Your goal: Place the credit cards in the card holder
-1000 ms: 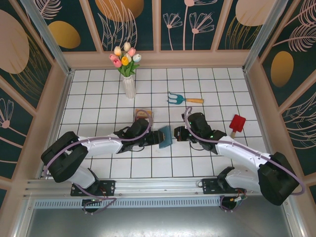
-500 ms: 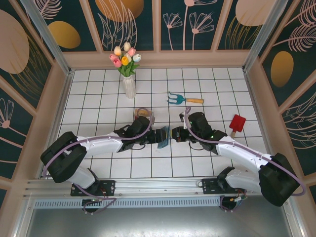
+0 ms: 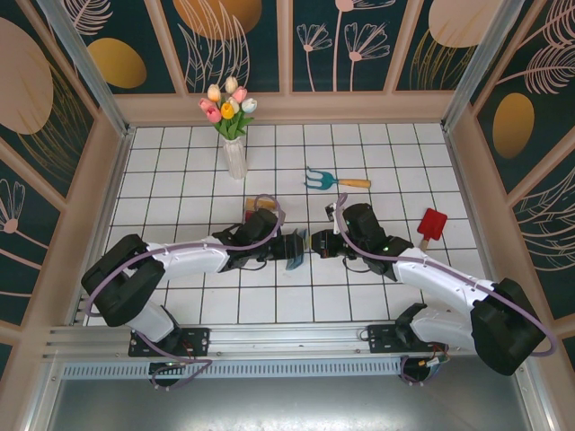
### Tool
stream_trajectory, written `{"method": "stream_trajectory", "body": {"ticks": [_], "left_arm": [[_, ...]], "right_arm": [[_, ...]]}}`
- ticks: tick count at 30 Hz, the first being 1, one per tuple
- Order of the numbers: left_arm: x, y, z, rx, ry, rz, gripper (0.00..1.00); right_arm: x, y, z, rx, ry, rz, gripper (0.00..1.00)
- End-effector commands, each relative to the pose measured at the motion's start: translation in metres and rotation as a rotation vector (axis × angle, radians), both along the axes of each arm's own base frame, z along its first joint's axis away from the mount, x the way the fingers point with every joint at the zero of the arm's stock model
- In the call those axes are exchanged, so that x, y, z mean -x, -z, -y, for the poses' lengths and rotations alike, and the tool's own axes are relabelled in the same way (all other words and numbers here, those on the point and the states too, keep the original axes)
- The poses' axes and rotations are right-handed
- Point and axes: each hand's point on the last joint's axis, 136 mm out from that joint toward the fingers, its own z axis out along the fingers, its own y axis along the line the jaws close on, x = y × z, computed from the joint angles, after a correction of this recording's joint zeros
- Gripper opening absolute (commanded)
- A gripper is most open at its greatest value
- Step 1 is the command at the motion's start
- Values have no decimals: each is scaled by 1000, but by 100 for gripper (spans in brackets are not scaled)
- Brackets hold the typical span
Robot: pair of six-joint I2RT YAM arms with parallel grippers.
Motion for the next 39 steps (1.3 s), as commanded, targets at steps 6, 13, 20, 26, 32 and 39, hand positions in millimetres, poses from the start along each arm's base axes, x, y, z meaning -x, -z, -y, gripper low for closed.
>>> {"method": "stream_trajectory", "body": {"ticks": [6,13,20,26,32,39], "left_arm": [[-7,7,-12,-85,-36,8,59],[-11,6,-28,-149,-85,33,55],[-9,11,-42,-192,-116,35,49],[-6,12,-47,-196,-128,37,47],[-3,13,-48,-188,-119,33,40],[7,24,-58,-199,-131,4,17]], "right_arm": [[-8,-18,-3,-34,4,54,9],[-10,-19,-1,-26,18,59,10],[-16,-4,13,48,87,39,10],[-23,22,37,150,196,-16,10],[-23,39,46,196,228,-52,11],[-20,62,52,262,239,-109,15]]}}
